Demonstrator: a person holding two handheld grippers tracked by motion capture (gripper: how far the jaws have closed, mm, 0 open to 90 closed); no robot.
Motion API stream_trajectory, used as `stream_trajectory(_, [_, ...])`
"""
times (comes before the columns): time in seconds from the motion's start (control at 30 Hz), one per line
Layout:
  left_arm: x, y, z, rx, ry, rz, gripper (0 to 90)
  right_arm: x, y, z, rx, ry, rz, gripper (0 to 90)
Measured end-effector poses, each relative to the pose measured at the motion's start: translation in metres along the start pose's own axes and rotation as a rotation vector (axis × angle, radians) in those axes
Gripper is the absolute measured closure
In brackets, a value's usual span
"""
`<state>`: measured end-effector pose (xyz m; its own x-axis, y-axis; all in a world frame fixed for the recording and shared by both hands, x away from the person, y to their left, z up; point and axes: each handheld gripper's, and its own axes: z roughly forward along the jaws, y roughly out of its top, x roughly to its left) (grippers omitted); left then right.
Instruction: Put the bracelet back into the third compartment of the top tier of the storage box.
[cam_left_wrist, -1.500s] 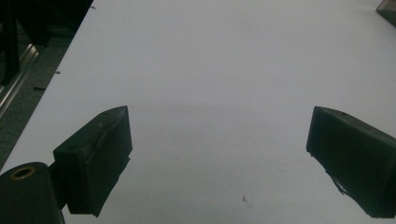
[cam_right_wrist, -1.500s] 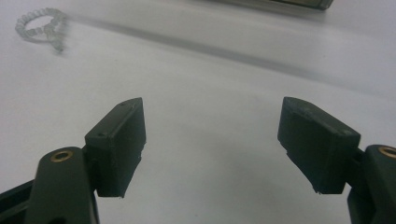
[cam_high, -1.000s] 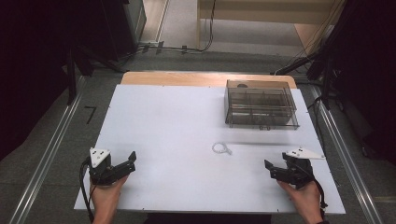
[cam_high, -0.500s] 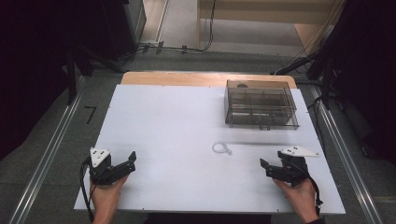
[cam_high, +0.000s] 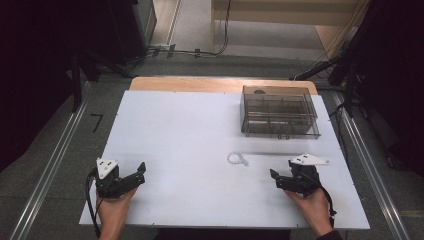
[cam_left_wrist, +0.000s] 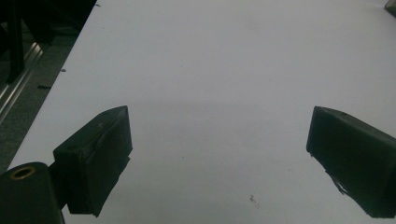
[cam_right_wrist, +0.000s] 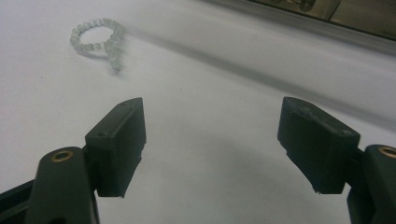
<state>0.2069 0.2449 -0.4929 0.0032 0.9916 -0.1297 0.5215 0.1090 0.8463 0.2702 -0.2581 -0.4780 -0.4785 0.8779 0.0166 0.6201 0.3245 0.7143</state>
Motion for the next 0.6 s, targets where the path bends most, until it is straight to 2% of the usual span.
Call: stream_trajectory(0.6, [0.000, 0.000, 0.001, 0.002, -0.001, -0.001, 6.9, 0.012, 0.009, 0.014, 0.006, 0.023, -0.028, 22.1])
